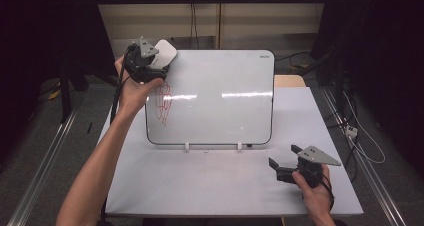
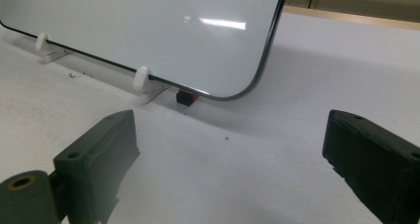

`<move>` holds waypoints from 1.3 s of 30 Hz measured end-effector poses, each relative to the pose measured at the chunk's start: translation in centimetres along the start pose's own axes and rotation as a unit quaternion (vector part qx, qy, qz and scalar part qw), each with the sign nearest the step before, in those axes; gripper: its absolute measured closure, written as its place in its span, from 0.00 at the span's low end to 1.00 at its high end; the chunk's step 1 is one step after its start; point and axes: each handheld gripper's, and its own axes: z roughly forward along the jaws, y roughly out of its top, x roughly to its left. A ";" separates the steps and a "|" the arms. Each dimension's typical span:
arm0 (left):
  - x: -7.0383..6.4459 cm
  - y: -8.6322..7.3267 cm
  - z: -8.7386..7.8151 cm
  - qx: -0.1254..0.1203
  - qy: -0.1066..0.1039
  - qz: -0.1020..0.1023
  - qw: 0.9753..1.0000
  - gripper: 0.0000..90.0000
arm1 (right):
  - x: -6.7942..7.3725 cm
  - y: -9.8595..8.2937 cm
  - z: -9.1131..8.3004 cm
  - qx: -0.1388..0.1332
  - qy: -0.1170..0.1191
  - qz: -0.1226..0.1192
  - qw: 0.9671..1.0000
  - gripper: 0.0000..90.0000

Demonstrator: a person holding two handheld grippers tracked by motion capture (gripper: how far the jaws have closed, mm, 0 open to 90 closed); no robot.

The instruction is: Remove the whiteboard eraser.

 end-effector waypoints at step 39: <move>1.8 -0.4 -0.6 -0.014 -0.051 -0.059 0.997 0.34 | 0.0 0.0 0.0 0.001 -0.001 0.001 1.000 0.08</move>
